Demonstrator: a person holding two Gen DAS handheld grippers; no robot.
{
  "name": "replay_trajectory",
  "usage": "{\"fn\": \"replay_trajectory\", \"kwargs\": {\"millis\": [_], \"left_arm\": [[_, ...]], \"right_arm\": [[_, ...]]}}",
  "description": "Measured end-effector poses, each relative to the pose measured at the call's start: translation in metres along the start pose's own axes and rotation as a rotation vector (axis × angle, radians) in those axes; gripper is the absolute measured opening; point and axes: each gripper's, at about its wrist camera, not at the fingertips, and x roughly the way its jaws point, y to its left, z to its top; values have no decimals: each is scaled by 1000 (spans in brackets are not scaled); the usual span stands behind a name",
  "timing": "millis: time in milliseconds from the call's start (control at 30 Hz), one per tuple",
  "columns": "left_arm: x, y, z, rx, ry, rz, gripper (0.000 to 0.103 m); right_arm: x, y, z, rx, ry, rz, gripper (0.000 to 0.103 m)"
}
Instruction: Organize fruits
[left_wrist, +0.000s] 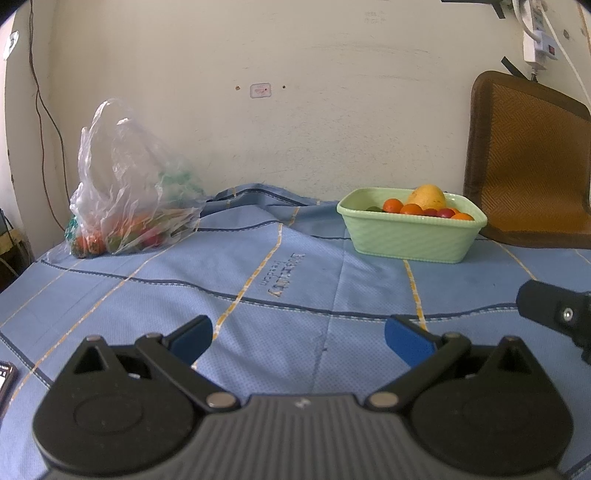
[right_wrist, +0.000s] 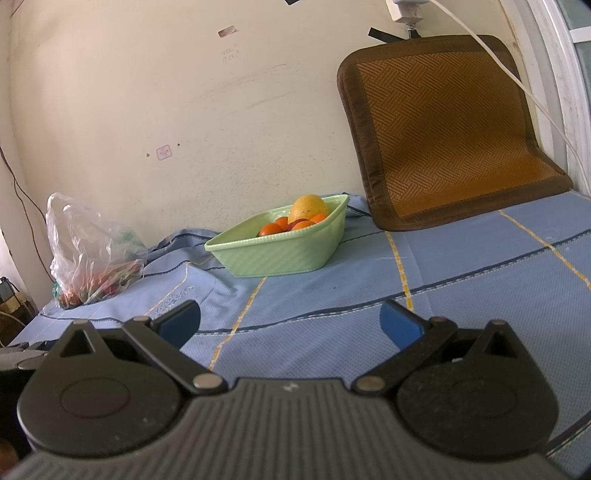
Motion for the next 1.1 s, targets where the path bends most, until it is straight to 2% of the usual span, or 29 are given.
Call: {"fn": "replay_trajectory", "kwargs": {"millis": [1100], "left_arm": [[-3, 3, 0, -13, -26, -26, 103]], "right_arm": [[0, -2, 0, 18, -1, -3, 103]]}}
